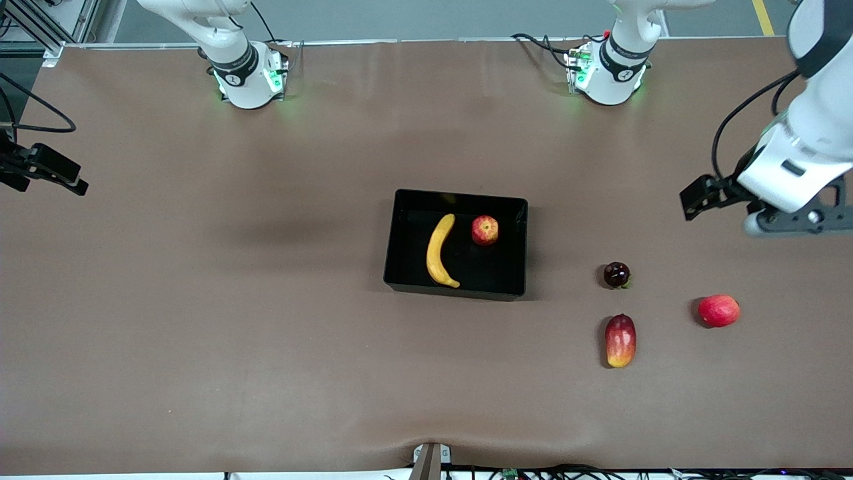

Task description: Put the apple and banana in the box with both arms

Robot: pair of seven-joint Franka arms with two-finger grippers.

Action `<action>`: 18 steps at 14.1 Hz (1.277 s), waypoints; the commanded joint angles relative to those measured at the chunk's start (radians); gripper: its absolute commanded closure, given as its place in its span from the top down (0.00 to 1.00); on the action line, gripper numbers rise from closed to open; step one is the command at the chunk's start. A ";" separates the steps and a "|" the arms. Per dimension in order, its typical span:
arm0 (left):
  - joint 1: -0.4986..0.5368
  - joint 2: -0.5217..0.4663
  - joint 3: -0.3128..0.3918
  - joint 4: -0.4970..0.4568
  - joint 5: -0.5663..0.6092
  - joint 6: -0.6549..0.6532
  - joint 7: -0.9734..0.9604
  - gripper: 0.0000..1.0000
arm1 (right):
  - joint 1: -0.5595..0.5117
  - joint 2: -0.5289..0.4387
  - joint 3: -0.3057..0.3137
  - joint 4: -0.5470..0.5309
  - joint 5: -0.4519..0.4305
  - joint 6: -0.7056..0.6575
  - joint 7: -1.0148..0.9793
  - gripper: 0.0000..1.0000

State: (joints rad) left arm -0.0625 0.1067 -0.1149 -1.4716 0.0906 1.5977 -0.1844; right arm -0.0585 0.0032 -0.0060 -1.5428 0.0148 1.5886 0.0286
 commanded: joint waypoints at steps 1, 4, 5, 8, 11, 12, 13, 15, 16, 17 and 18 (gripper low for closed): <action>-0.049 -0.131 0.057 -0.140 -0.031 0.005 0.011 1.00 | -0.017 -0.005 0.012 0.006 0.007 -0.009 -0.010 1.00; -0.051 -0.214 0.055 -0.180 -0.052 -0.008 0.013 1.00 | -0.017 -0.005 0.012 0.006 0.007 -0.010 -0.010 1.00; -0.046 -0.229 0.055 -0.190 -0.075 -0.016 0.013 1.00 | -0.017 -0.002 0.012 0.006 0.005 -0.012 -0.010 1.00; -0.036 -0.265 0.057 -0.214 -0.088 -0.036 0.069 1.00 | -0.018 -0.005 0.012 0.006 0.005 -0.033 -0.007 1.00; -0.030 -0.283 0.061 -0.229 -0.089 -0.041 0.092 1.00 | -0.018 -0.005 0.012 0.006 0.007 -0.033 -0.007 1.00; -0.025 -0.285 0.063 -0.230 -0.089 -0.041 0.092 1.00 | -0.018 -0.005 0.012 0.006 0.007 -0.033 -0.007 1.00; -0.025 -0.288 0.063 -0.230 -0.089 -0.041 0.094 1.00 | -0.018 -0.002 0.012 0.006 0.007 -0.033 -0.007 1.00; -0.017 -0.283 0.063 -0.230 -0.092 -0.041 0.098 1.00 | -0.018 -0.005 0.012 0.007 0.007 -0.033 -0.007 1.00; -0.017 -0.277 0.063 -0.227 -0.092 -0.039 0.098 1.00 | -0.018 -0.005 0.012 0.006 0.005 -0.033 -0.007 1.00; -0.014 -0.274 0.063 -0.220 -0.092 -0.038 0.100 1.00 | -0.018 -0.005 0.012 0.006 0.007 -0.033 -0.007 1.00; -0.013 -0.271 0.063 -0.219 -0.094 -0.033 0.100 1.00 | -0.018 -0.002 0.012 0.007 0.007 -0.033 -0.007 1.00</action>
State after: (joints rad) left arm -0.0887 -0.1526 -0.0524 -1.6825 0.0220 1.5612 -0.1109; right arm -0.0586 0.0032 -0.0061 -1.5428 0.0148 1.5663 0.0286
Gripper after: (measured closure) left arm 0.000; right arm 0.000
